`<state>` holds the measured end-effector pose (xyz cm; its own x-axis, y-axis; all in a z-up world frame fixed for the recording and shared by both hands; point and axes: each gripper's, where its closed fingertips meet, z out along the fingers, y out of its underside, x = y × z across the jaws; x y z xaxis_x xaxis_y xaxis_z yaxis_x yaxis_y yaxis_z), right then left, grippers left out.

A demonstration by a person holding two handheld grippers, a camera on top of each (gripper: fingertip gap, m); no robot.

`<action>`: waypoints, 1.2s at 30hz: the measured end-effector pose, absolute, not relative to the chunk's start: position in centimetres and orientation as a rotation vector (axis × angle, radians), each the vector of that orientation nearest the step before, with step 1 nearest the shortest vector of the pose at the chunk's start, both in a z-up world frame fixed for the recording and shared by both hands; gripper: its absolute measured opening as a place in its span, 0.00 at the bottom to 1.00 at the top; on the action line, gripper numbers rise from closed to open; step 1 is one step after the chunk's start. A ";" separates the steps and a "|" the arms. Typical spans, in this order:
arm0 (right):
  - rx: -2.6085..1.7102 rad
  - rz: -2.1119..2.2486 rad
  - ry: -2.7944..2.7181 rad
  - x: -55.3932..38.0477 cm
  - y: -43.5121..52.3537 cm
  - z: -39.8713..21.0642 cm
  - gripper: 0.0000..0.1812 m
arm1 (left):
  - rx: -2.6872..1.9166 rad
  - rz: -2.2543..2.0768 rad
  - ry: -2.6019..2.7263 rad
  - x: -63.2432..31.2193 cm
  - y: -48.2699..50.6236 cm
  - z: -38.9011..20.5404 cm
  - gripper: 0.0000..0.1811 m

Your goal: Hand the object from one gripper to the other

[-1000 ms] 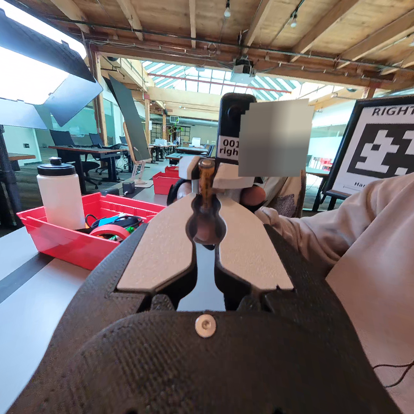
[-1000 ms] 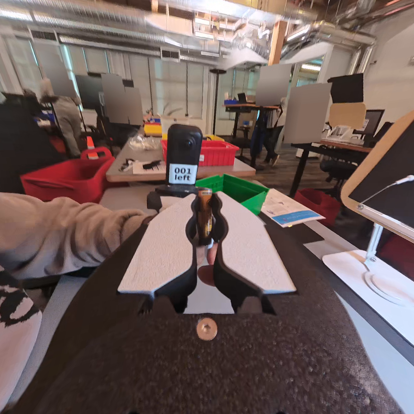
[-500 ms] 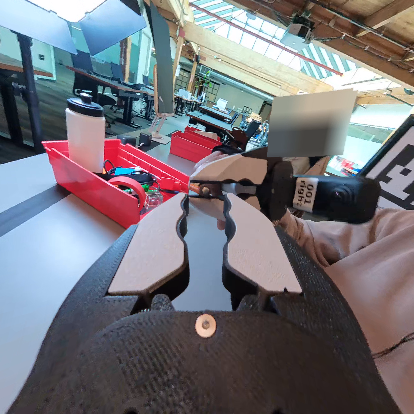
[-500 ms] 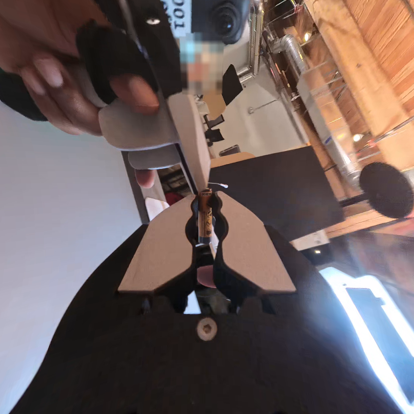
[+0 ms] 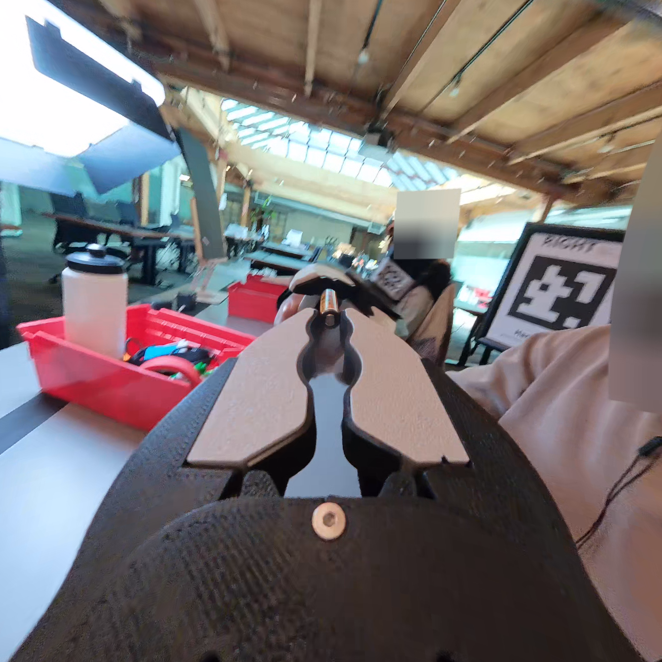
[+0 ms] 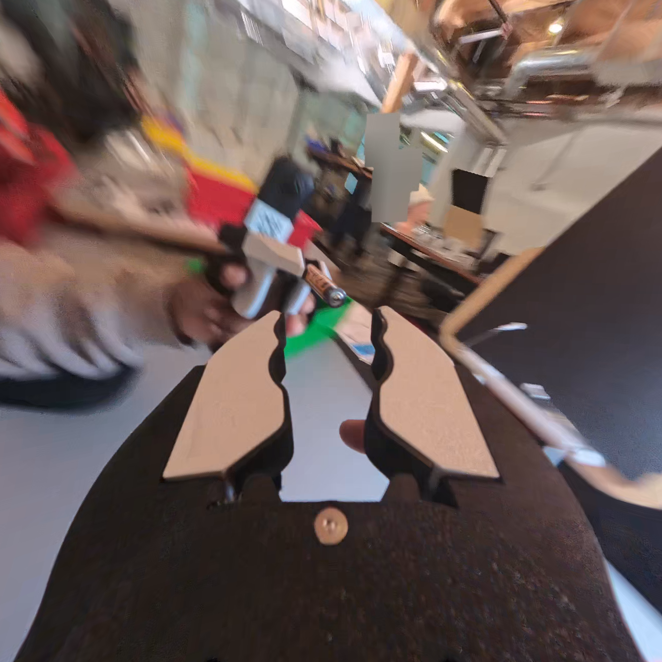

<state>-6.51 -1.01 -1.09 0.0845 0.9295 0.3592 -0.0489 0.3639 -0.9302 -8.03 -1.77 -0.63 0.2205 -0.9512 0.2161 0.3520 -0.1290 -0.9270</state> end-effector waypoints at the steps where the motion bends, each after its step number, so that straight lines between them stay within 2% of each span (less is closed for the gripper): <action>1: -0.935 1.127 -1.209 -6.1 -1.5 -0.2 0.25 | -1.128 -1.324 0.680 -8.3 -2.2 -0.1 0.05; 4: -0.907 1.476 -1.079 -5.4 -2.3 1.4 0.20 | -1.014 -1.431 0.657 -8.6 -3.0 0.7 0.05; 8: -0.870 1.458 -1.122 -6.5 -3.8 0.8 0.17 | -0.973 -1.540 0.635 -8.1 -3.3 0.4 0.05; 10: -0.864 1.430 -1.102 -6.8 -4.0 0.8 0.12 | -0.986 -1.563 0.654 -7.4 -3.4 -0.1 0.05; 11: -0.882 1.385 -1.096 -6.9 -3.6 0.6 0.06 | -0.982 -1.578 0.656 -7.2 -3.5 -0.2 0.06; 14: -0.869 1.182 -1.123 -6.8 -2.8 0.5 0.06 | -1.041 -1.580 0.616 -7.0 -2.7 -0.5 0.06; 17: -0.822 0.775 -1.188 -6.8 -1.6 -0.1 0.06 | -1.209 -1.470 0.550 -7.3 -0.8 -1.3 0.08; 21: -0.692 0.175 -1.249 -6.9 0.0 -1.1 0.06 | -1.322 -1.283 0.533 -7.5 0.1 -1.5 0.21; 25: -0.622 -0.032 -1.272 -7.8 0.2 -2.5 0.06 | -1.437 -1.119 0.604 -5.9 0.2 -2.9 0.29; 28: -0.593 -0.085 -1.288 -8.1 0.0 -3.0 0.06 | -1.460 -0.992 0.667 -5.6 0.3 -3.7 0.25; 31: -0.584 -0.032 -1.293 -8.1 -0.5 -2.9 0.06 | -1.406 -0.971 0.741 -5.6 -0.4 -3.3 0.16; 35: -0.582 0.010 -1.283 -7.7 -0.6 -2.5 0.06 | -1.337 -1.140 0.716 -6.6 -1.2 -2.1 0.11; 36: -0.595 0.032 -1.281 -7.7 -0.5 -2.4 0.06 | -1.321 -1.175 0.709 -6.9 -1.3 -1.9 0.07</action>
